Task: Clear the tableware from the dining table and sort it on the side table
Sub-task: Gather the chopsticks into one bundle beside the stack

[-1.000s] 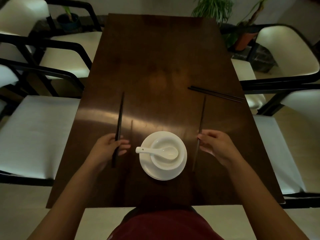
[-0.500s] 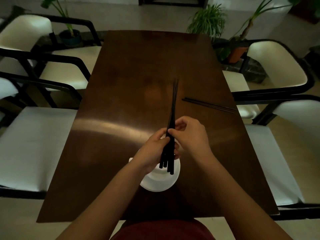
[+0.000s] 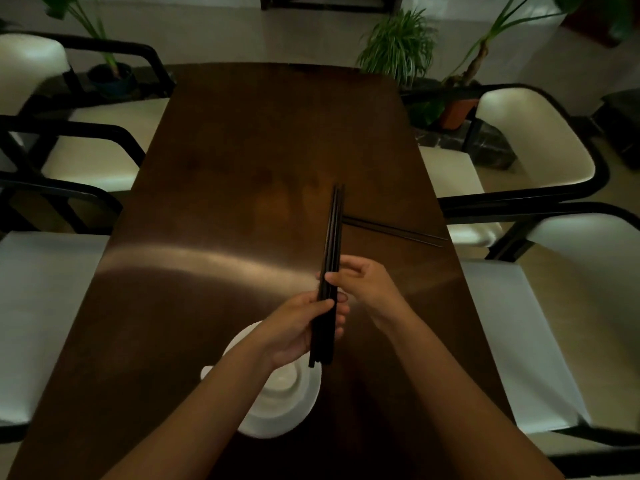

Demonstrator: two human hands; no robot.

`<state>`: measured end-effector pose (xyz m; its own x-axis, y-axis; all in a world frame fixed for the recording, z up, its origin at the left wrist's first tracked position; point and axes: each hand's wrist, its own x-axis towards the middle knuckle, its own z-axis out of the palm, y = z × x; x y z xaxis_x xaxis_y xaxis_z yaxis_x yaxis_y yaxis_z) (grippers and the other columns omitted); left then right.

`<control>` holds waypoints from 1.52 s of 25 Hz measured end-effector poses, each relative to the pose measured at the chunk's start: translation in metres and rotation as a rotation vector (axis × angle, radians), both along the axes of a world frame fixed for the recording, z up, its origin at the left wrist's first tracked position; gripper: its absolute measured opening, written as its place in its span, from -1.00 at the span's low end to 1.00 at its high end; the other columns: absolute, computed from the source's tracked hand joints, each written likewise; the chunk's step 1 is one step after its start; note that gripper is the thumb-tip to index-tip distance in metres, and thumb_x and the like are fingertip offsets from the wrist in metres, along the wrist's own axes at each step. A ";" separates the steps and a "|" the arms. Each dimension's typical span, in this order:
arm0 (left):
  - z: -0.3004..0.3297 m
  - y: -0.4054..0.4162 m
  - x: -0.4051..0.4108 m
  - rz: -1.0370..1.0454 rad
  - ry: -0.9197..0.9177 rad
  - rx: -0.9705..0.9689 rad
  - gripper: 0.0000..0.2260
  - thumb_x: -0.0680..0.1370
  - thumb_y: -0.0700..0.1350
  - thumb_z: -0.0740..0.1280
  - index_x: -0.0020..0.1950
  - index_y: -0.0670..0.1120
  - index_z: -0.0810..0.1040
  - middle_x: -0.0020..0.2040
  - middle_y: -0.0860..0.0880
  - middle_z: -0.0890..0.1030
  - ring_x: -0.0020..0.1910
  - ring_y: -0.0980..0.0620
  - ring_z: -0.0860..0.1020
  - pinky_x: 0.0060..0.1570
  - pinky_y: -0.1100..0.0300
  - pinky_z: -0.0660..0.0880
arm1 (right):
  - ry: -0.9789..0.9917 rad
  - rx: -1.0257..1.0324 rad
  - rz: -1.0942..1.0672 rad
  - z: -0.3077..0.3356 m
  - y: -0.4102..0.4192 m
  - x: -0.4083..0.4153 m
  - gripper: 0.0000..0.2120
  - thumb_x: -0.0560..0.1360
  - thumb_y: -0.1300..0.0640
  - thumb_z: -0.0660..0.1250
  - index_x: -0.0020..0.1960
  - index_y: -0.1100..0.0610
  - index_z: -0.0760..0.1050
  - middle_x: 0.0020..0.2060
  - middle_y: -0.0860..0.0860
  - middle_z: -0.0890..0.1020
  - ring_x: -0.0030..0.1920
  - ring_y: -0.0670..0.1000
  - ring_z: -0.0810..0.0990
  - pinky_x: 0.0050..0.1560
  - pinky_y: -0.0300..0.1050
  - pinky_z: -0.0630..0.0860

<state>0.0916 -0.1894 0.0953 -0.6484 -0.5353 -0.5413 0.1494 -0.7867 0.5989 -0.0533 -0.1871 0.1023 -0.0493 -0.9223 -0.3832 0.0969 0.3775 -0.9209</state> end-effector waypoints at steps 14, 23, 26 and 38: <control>-0.039 -0.084 -0.035 0.180 -0.152 0.139 -0.82 0.57 -0.27 0.17 0.03 -0.22 0.56 -0.08 -0.16 0.71 -0.08 -0.01 0.68 -0.24 0.15 0.62 | 1.591 0.043 0.513 -0.119 -0.135 -0.185 -0.76 0.50 0.08 0.28 0.13 0.16 0.45 0.07 0.14 0.54 0.08 0.13 0.52 0.07 0.01 0.46; -0.048 -0.082 -0.026 0.196 -0.231 0.168 -0.82 0.57 -0.28 0.17 0.09 -0.24 0.52 -0.08 -0.15 0.71 -0.07 -0.02 0.68 -0.25 0.16 0.62 | 1.453 0.037 0.686 -0.120 -0.119 -0.179 -0.81 0.50 0.17 0.23 0.11 0.13 0.42 0.03 0.11 0.55 0.01 0.10 0.53 -0.10 -0.08 0.45; -0.050 -0.080 -0.017 0.194 -0.274 0.162 -0.82 0.58 -0.27 0.16 0.11 -0.23 0.50 -0.08 -0.15 0.71 -0.06 -0.02 0.67 -0.25 0.18 0.62 | 1.456 0.072 0.768 -0.117 -0.111 -0.173 -0.77 0.52 0.16 0.22 0.16 0.13 0.44 0.06 0.10 0.56 0.04 0.09 0.54 -0.11 -0.11 0.41; -0.001 -0.069 0.005 -0.184 -0.193 0.084 -0.83 0.59 -0.23 0.14 0.10 -0.24 0.47 0.07 -0.26 0.64 0.05 -0.12 0.64 -0.10 0.07 0.61 | 1.443 -1.427 1.006 0.012 -0.078 -0.119 -0.75 0.32 0.35 0.35 0.00 0.26 0.57 -0.11 0.17 0.66 -0.12 0.12 0.64 -0.33 -0.14 0.59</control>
<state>0.0968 -0.2585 0.0938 -0.6109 -0.3663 -0.7019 -0.1111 -0.8381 0.5341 -0.1726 -0.2650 0.1142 0.9096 -0.3715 0.1862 -0.4045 -0.8942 0.1917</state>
